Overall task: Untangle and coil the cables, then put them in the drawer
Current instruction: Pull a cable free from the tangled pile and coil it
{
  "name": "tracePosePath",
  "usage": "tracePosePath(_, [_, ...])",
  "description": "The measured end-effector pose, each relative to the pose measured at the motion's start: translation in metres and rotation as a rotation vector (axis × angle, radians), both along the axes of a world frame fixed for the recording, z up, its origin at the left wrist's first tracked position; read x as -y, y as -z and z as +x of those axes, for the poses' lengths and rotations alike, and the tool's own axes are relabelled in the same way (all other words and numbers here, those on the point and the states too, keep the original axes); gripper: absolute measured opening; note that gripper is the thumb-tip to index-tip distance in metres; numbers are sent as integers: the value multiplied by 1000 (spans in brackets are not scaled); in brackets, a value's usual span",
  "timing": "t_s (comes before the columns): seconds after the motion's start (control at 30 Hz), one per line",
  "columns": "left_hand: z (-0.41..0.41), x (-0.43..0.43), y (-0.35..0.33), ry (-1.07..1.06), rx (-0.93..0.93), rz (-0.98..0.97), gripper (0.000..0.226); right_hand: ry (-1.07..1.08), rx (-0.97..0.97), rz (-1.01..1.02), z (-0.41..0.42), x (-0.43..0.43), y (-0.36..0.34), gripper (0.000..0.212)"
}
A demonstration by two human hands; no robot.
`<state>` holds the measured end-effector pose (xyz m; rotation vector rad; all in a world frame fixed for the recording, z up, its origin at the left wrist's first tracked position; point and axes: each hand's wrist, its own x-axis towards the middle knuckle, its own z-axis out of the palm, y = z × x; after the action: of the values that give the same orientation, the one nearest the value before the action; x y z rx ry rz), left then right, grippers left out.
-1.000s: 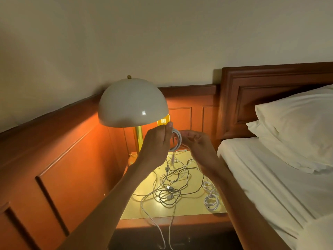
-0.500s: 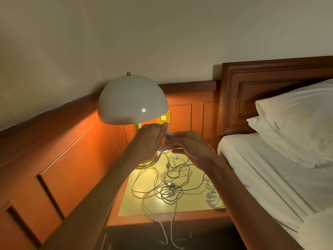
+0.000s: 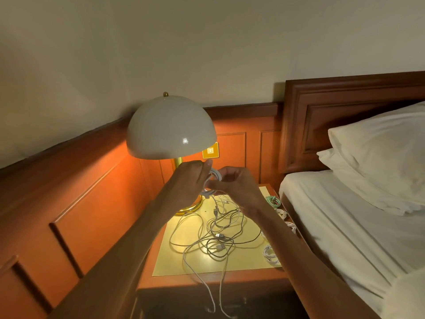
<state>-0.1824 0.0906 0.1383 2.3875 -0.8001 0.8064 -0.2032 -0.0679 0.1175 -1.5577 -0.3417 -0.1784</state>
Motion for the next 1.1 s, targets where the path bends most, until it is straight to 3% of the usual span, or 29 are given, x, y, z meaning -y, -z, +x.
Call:
tracePosePath(0.23, [1, -5, 1, -1, -5, -16, 44, 34, 111, -29, 1, 0, 4, 18])
tracePosePath(0.37, [1, -5, 2, 19, -73, -102, 47, 180, 206, -30, -2, -5, 8, 26])
tracePosePath(0.47, [-5, 0, -2, 67, -84, -185, 46, 320, 438, -38, -7, -9, 14, 40])
tracePosePath(0.53, [-9, 6, -7, 125, -134, -230, 46, 384, 658, -63, -9, -14, 16, 28])
tracePosePath(0.6, [-10, 10, -12, 171, -206, -253, 45, 453, 731, -25, -11, -19, 15, 18])
tracePosePath(0.67, [-10, 12, -17, 168, -225, -258, 46, 422, 661, 89, -14, -22, 10, 15])
tracePosePath(0.83, [-6, 15, -23, 78, -139, -193, 45, 110, 227, 500, -15, -22, 8, 19])
tracePosePath(0.9, [-6, 18, -23, 84, -189, -190, 45, 336, 375, 352, -17, -19, 11, 15])
tracePosePath(1.0, [-9, 20, -21, 118, -216, -176, 49, 688, 1014, -206, -13, 2, 25, 24])
tracePosePath(1.03, [-9, 20, -20, 132, -207, -161, 50, 708, 1099, -288, -13, 8, 27, 26])
tracePosePath(1.1, [-10, 18, -18, 150, -202, -137, 54, 677, 1049, -275, -14, 15, 32, 24])
